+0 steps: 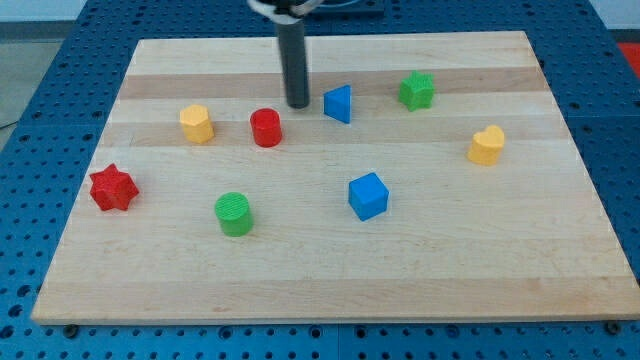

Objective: Nudge the green star and blue triangle

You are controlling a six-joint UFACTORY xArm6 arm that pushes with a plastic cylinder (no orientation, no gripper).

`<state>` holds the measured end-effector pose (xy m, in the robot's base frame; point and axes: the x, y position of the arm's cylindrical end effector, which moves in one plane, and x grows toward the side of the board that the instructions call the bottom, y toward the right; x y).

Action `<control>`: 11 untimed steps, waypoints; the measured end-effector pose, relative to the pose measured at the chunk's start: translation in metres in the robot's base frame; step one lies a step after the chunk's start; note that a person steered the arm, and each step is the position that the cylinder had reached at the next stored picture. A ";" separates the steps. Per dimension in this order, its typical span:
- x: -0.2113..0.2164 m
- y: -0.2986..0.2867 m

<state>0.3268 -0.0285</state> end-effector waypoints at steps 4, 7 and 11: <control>-0.023 0.054; -0.021 0.161; -0.006 0.239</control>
